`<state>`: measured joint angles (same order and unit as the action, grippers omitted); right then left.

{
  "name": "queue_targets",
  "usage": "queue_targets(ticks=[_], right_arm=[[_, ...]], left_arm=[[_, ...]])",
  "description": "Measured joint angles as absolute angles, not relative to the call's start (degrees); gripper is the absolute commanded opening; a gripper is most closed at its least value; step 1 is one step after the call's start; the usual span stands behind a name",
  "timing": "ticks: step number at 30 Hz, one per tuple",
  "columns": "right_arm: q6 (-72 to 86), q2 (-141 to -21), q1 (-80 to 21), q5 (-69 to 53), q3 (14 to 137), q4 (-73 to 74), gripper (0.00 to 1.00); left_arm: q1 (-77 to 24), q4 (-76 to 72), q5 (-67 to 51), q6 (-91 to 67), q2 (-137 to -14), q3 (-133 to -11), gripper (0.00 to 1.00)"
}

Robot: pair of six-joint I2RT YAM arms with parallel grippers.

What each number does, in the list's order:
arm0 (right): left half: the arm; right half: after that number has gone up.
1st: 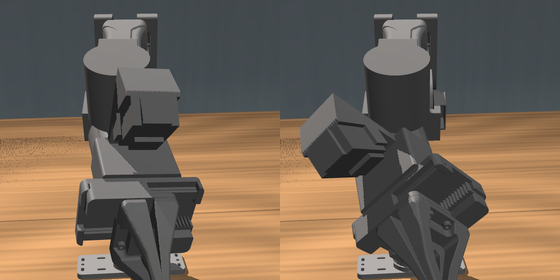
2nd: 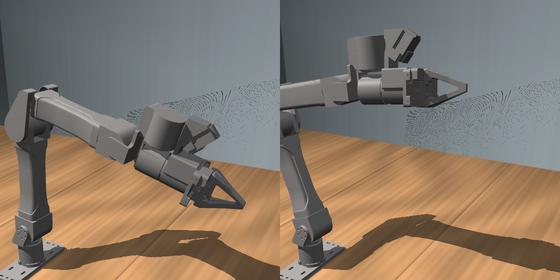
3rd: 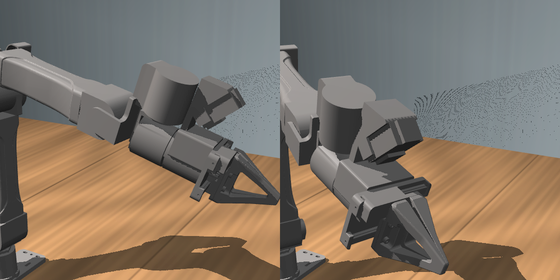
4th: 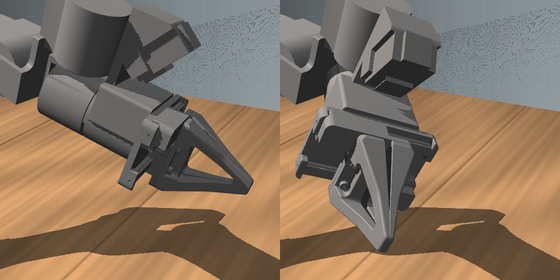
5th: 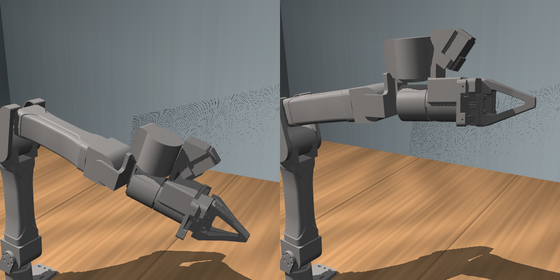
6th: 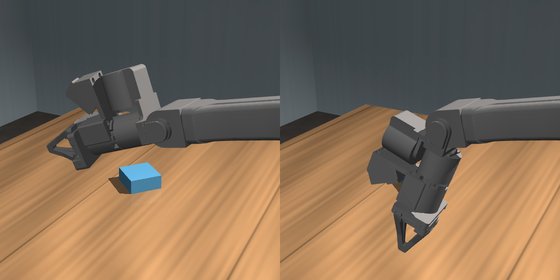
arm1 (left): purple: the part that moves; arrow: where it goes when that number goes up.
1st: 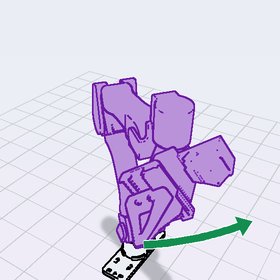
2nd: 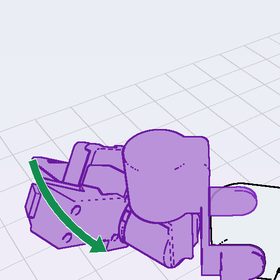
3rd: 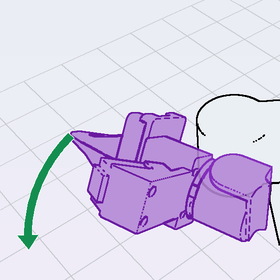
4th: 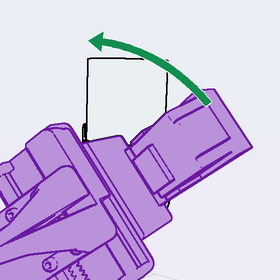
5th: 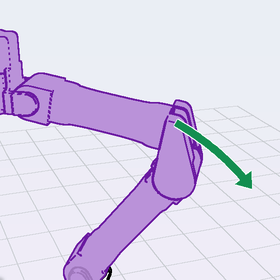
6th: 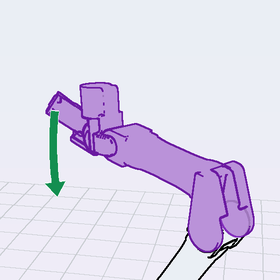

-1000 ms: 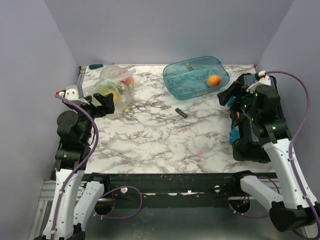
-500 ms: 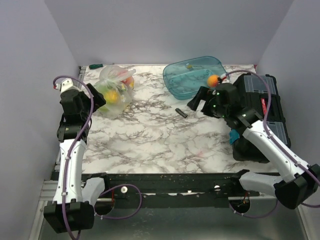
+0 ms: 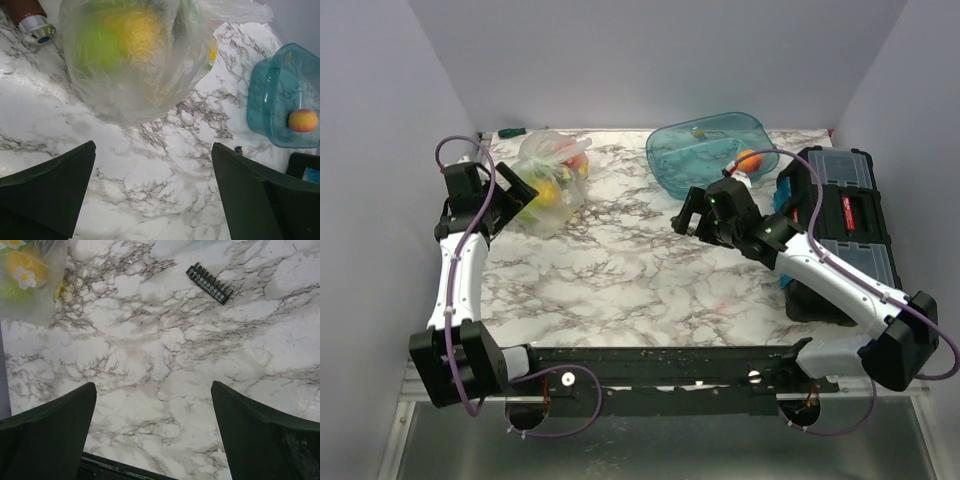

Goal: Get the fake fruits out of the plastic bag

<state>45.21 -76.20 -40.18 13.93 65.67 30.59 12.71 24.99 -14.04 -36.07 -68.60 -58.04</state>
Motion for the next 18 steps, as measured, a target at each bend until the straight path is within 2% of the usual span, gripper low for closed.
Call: queue_targets(ticks=[11,15,18], right_arm=[[49.15,-65.98,-40.18,10.31,56.73,23.38,1.0],[48.49,-62.52,-40.18,7.86,54.98,20.73,1.0],[48.36,-61.58,-40.18,6.52,54.89,19.59,1.0]], left_arm=[[14.85,29.45,-12.75,-41.65,-87.24,-75.44,0.99],[15.25,28.93,-15.03,-41.74,-93.67,-76.2,0.98],[15.2,29.52,-15.51,-41.69,-96.6,-76.2,0.93]])
